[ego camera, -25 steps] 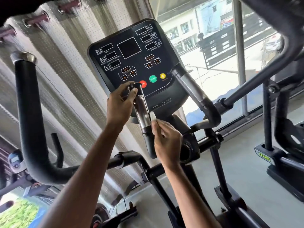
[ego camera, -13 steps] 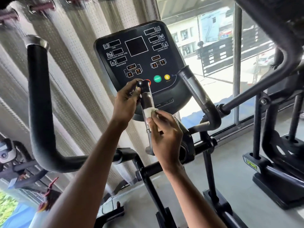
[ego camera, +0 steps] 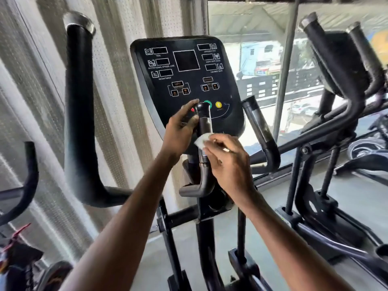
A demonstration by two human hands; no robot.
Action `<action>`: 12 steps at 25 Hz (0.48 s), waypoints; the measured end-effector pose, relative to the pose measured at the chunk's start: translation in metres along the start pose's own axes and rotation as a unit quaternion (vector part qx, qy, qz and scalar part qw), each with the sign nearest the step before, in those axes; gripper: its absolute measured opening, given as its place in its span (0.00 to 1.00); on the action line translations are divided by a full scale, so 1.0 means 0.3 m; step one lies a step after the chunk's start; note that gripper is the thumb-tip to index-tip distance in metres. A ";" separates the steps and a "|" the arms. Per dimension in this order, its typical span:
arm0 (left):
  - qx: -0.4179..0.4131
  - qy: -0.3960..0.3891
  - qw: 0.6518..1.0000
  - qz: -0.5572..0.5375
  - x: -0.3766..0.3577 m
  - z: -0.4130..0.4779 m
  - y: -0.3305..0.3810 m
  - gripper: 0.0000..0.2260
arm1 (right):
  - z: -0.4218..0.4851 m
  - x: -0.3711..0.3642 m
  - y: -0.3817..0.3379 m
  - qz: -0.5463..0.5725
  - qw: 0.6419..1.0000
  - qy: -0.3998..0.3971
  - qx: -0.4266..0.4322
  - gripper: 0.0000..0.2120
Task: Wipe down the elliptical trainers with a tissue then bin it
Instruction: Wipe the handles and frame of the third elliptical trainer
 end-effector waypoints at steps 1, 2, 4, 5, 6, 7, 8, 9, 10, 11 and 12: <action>0.014 0.005 0.998 -0.053 0.000 -0.020 -0.016 0.20 | 0.001 -0.006 -0.025 -0.020 0.999 -0.025 0.044 0.07; 0.039 0.019 0.993 -0.112 0.008 -0.045 -0.045 0.19 | 0.004 -0.010 -0.045 -0.040 0.996 -0.041 0.075 0.06; 0.101 0.064 0.975 -0.187 0.028 -0.117 -0.117 0.15 | 0.038 -0.003 -0.061 -0.074 0.992 -0.042 0.096 0.05; 0.135 0.083 0.969 -0.187 0.027 -0.169 -0.156 0.12 | 0.066 0.000 -0.067 -0.088 0.989 -0.045 0.108 0.05; 0.165 0.093 0.966 -0.176 0.025 -0.225 -0.197 0.11 | 0.097 -0.018 -0.080 -0.112 0.981 -0.067 0.141 0.05; 0.182 0.092 0.966 -0.157 0.022 -0.281 -0.227 0.13 | 0.129 -0.047 -0.098 -0.146 0.966 -0.104 0.189 0.04; 0.187 0.081 0.971 -0.124 0.014 -0.330 -0.255 0.15 | 0.159 -0.081 -0.112 -0.179 0.944 -0.144 0.237 0.04; 0.184 0.063 0.977 -0.089 0.004 -0.371 -0.280 0.16 | 0.188 -0.105 -0.124 -0.201 0.925 -0.177 0.269 0.05; 0.180 0.046 0.981 -0.056 -0.004 -0.403 -0.299 0.16 | 0.215 -0.126 -0.136 -0.220 0.910 -0.201 0.289 0.07; 0.174 0.032 0.984 -0.036 -0.009 -0.425 -0.312 0.15 | 0.228 -0.147 -0.152 -0.245 0.892 -0.227 0.304 0.10; 0.167 0.026 0.986 -0.012 -0.006 -0.435 -0.324 0.14 | 0.223 -0.171 -0.170 -0.273 0.869 -0.267 0.315 0.12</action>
Point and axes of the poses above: each hand's wrist, its own z-axis towards the middle knuckle, its own x-axis out of the back of the hand, y = z × x, the point moved 8 cm from there along z, towards the middle knuckle, and after that the axes turned 9 degrees about -z, right-handed, at the moved point
